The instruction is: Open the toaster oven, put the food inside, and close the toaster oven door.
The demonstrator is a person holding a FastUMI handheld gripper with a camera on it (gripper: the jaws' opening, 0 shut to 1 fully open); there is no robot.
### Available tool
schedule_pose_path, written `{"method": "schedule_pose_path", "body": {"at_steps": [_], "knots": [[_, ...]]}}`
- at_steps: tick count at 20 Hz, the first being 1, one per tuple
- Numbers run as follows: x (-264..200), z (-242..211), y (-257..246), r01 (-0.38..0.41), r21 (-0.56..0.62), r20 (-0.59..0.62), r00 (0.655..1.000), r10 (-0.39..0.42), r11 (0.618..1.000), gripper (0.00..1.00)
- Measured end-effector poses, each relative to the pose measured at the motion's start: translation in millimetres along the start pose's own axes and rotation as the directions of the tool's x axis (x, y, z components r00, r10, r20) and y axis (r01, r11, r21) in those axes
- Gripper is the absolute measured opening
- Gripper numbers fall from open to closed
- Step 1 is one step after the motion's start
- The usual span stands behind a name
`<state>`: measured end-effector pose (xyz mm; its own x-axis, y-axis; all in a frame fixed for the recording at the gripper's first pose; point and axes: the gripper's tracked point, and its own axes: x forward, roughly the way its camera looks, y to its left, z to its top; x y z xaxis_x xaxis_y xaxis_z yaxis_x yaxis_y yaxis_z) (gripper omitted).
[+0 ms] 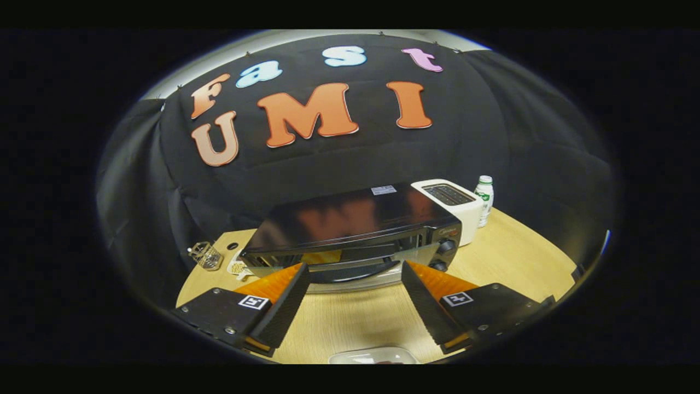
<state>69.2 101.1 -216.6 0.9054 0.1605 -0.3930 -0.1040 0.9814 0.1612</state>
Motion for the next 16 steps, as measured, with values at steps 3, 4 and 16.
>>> {"method": "schedule_pose_path", "body": {"at_steps": [3, 4, 16], "knots": [[-10, 24, 1, 0.008, -0.039, 0.050, 0.999, -0.006, 0.999, 0.99], [-14, 31, 1, 0.019, -0.058, 0.068, 0.998, -0.015, 0.998, 0.99], [-85, 128, 2, 0.045, -0.081, 0.281, 0.959, -0.021, 0.996, 0.99]]}}
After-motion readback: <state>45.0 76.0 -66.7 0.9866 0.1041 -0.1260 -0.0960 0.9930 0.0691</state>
